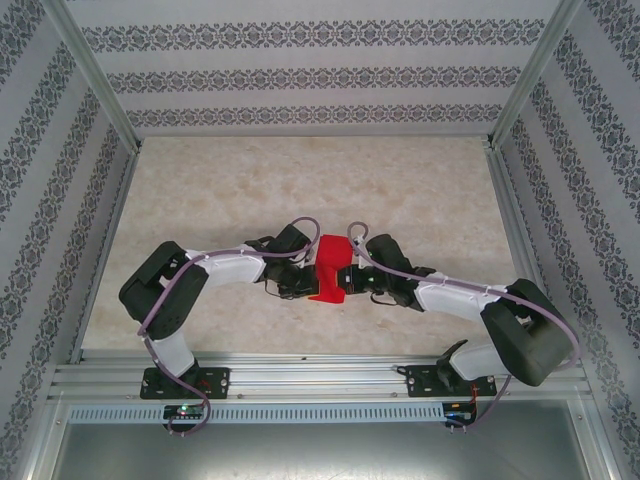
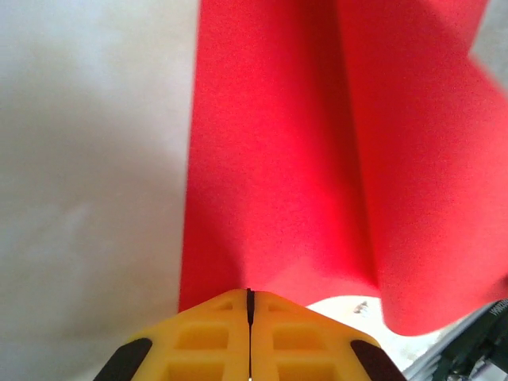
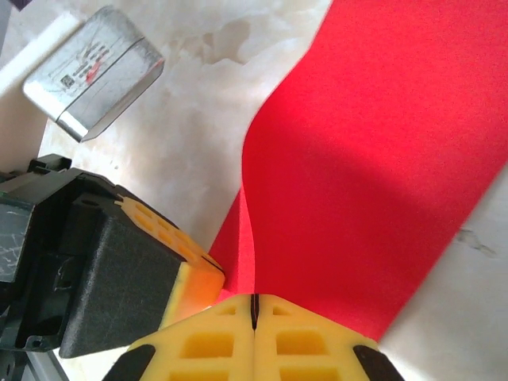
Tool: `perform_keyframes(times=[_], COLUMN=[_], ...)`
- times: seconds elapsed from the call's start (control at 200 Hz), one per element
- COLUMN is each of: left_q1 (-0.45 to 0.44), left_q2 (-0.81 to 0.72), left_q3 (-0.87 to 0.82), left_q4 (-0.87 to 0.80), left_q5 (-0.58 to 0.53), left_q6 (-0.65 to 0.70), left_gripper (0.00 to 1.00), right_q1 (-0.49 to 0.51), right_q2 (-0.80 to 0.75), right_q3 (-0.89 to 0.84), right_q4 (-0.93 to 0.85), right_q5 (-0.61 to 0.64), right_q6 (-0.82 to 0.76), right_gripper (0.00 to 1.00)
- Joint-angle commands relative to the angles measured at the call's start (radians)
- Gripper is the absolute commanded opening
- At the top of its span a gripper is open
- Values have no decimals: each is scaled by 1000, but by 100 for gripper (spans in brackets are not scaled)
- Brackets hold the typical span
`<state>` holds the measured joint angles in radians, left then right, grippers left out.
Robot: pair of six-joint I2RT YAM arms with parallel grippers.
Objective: Fold a paper plane with a square sheet of paper (pick it up from the middle)
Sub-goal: Fold the triangle a second time at the center of the table.
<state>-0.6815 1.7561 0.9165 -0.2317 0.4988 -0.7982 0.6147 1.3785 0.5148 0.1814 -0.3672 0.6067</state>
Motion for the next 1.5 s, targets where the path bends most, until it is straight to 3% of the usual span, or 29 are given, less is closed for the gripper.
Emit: perform_keyframes(times=[0.0,0.59,1.494], left_q1=[-12,-12,-12], left_q2=[14,29,38], left_q3=[-22,-7,-5], left_q4=[4,-26,-32], left_q5=[-43,-54,-54], left_q6=[-12,22,30], left_gripper=[7,8,8], right_q1=[-25,-58,-73], right_q2=[32,91,215], right_q3=[19,150,261], right_q4=[-43,-254,-353], right_q5=[-48,-10,40], right_q6=[-12,-149,-222], right_gripper=[5,8,9])
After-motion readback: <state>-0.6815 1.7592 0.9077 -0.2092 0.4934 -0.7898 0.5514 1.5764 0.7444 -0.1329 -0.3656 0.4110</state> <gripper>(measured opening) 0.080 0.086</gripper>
